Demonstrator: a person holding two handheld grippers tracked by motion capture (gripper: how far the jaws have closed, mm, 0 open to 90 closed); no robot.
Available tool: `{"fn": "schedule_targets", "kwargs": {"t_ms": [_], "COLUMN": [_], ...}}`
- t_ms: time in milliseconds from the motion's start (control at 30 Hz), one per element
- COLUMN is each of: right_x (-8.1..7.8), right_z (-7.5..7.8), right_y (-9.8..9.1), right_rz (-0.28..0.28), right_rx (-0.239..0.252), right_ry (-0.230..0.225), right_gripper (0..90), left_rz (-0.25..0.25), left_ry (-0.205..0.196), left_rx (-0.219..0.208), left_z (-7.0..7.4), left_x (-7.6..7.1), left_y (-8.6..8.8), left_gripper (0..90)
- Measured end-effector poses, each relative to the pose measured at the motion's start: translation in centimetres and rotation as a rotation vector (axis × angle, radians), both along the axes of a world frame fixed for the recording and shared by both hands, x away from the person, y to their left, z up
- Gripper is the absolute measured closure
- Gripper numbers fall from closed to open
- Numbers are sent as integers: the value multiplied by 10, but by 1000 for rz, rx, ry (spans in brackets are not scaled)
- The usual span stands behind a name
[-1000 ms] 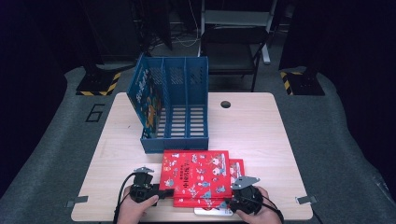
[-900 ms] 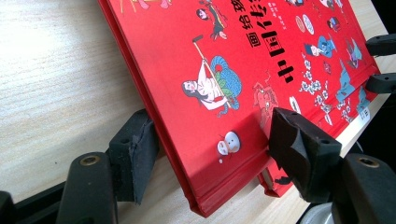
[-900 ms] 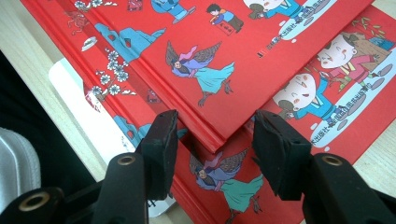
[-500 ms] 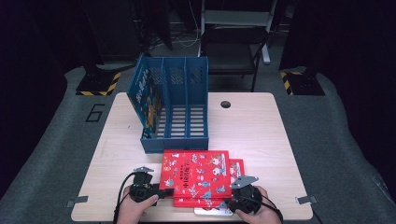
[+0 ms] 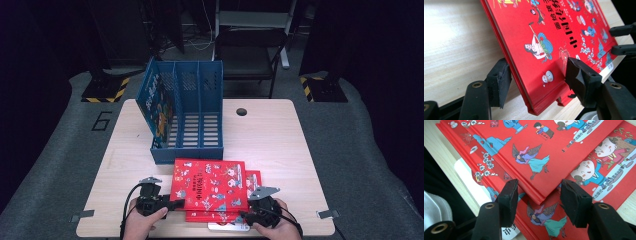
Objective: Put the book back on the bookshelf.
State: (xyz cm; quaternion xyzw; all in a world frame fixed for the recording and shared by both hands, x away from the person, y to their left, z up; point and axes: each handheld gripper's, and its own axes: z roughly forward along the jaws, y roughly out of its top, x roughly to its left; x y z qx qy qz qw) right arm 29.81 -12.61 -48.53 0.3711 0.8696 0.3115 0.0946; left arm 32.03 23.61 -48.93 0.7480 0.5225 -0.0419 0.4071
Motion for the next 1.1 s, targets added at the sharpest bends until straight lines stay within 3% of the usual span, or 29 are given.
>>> {"fn": "schedule_targets", "kwargs": {"t_ms": [267,367,500,700,967,1100], "right_x": [1,1,1,2,3,4], "right_z": [0,0,-1,-2,-2,-2], "right_y": [1,2,3,9,11,12], "right_rz": [-4,-3,5,16,23,11], "right_rx": [14,25,46,38,75,92], "right_ry": [10,17,29,7,34,45], "right_gripper": [472,469,464,456,446,442], "left_rz": [15,26,31,38,45,45], "left_ry": [-16,-47,-61,-71,-103,-115], "left_rx": [-16,-16,-26,-32,-56,-48], "left_z": [10,16,24,30,43,49], "left_x": [-2,-2,-3,-3,-5,-7], "left_y": [2,4,7,12,15,15], "left_gripper": [424,443,464,485,526,533]}}
